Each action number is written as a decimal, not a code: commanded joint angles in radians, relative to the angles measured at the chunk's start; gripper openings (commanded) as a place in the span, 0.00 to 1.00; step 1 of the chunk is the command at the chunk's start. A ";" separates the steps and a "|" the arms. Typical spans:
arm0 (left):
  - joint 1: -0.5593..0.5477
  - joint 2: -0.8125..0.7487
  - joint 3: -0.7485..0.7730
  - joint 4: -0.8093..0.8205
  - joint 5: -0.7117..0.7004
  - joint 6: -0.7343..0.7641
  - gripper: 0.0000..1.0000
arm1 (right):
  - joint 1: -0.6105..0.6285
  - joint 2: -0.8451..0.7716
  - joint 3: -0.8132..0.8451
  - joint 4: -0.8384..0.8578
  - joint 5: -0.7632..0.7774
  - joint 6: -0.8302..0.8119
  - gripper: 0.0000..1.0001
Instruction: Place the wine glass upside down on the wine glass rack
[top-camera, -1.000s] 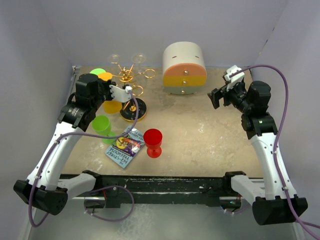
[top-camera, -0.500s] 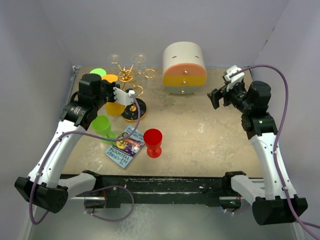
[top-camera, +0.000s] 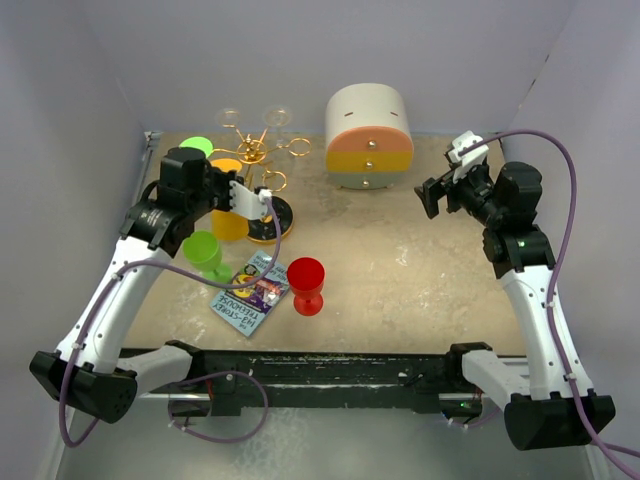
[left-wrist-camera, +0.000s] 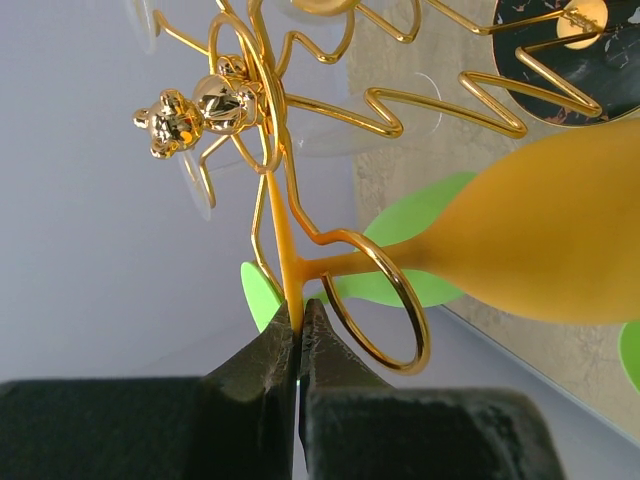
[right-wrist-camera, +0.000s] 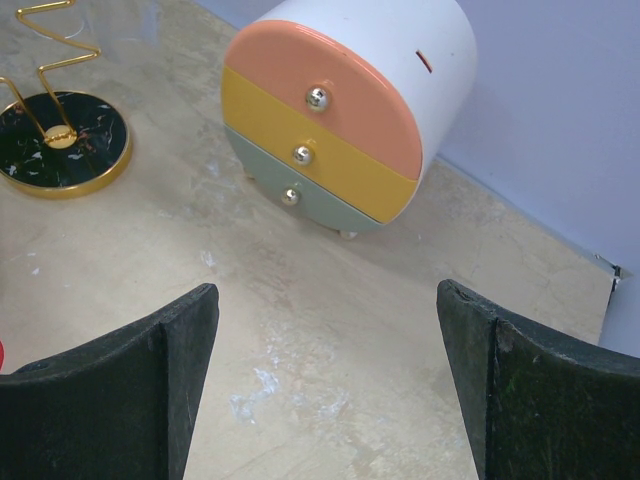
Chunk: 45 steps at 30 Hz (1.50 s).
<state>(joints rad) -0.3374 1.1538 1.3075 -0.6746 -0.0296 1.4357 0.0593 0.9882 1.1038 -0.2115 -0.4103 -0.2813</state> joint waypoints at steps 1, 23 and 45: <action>-0.006 0.002 0.053 -0.008 0.051 0.034 0.00 | -0.004 0.001 -0.005 0.024 -0.013 -0.013 0.92; -0.006 -0.017 0.088 -0.075 0.092 0.010 0.02 | -0.007 0.003 -0.007 0.021 -0.017 -0.018 0.92; -0.007 -0.074 0.049 -0.138 0.106 -0.065 0.07 | -0.009 0.006 -0.008 0.020 -0.025 -0.018 0.92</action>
<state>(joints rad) -0.3374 1.1084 1.3563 -0.8028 0.0486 1.3952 0.0574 0.9947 1.0931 -0.2195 -0.4114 -0.2890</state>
